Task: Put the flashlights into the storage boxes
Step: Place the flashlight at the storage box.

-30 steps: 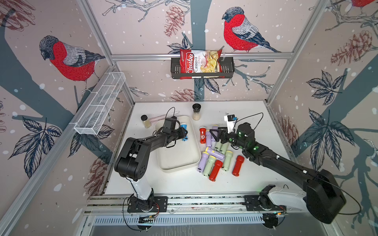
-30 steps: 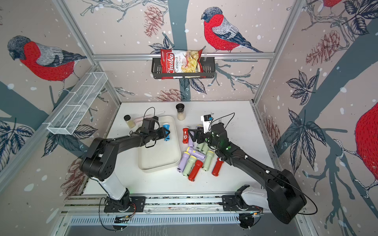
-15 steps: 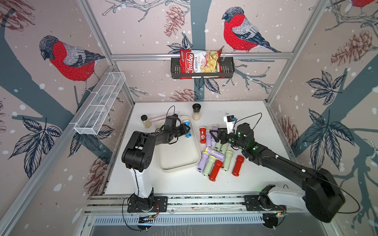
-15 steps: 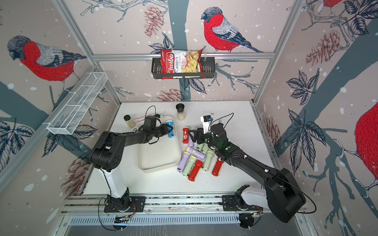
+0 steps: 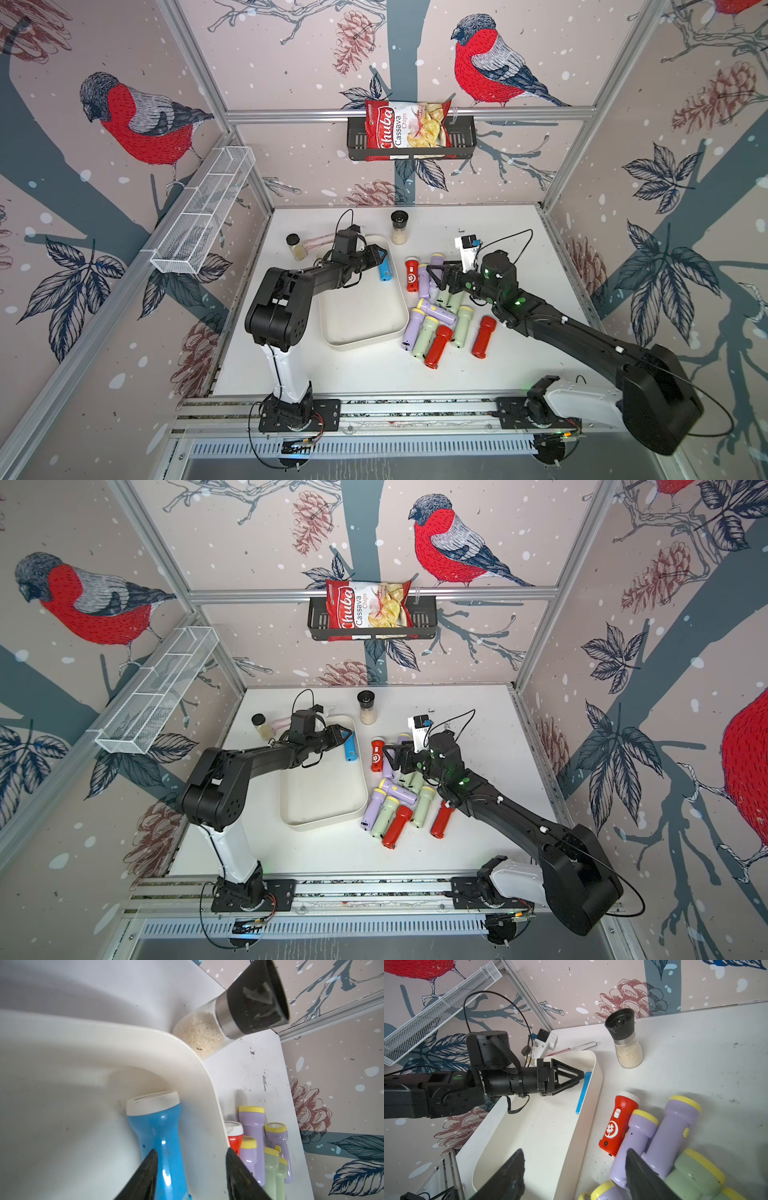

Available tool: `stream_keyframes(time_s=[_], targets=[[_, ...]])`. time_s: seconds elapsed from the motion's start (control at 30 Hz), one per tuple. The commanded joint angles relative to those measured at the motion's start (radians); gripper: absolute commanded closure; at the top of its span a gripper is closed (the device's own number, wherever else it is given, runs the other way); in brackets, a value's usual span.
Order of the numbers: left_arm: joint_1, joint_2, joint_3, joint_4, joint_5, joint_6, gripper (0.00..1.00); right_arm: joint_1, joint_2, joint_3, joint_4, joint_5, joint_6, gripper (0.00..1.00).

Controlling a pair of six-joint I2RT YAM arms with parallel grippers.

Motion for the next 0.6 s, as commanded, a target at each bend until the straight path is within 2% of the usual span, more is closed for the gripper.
stream_keyframes(time_s=[0.0,0.17,0.3,0.57], targets=[[-0.001,-0.068,-0.039,-0.049,-0.025,0.056,0.49,0.002,-0.006,-0.002,0.006,-0.008,-0.024,0.25],[-0.009,-0.192,-0.139,-0.095,-0.018,0.09,0.57,0.005,0.003,0.002,0.018,-0.036,-0.042,0.25],[-0.027,-0.238,-0.187,-0.139,-0.033,0.114,0.61,0.021,0.021,0.021,0.012,-0.043,-0.058,0.25],[-0.07,-0.18,-0.188,-0.123,-0.032,0.118,0.71,0.032,0.027,0.023,0.012,-0.04,-0.054,0.26]])
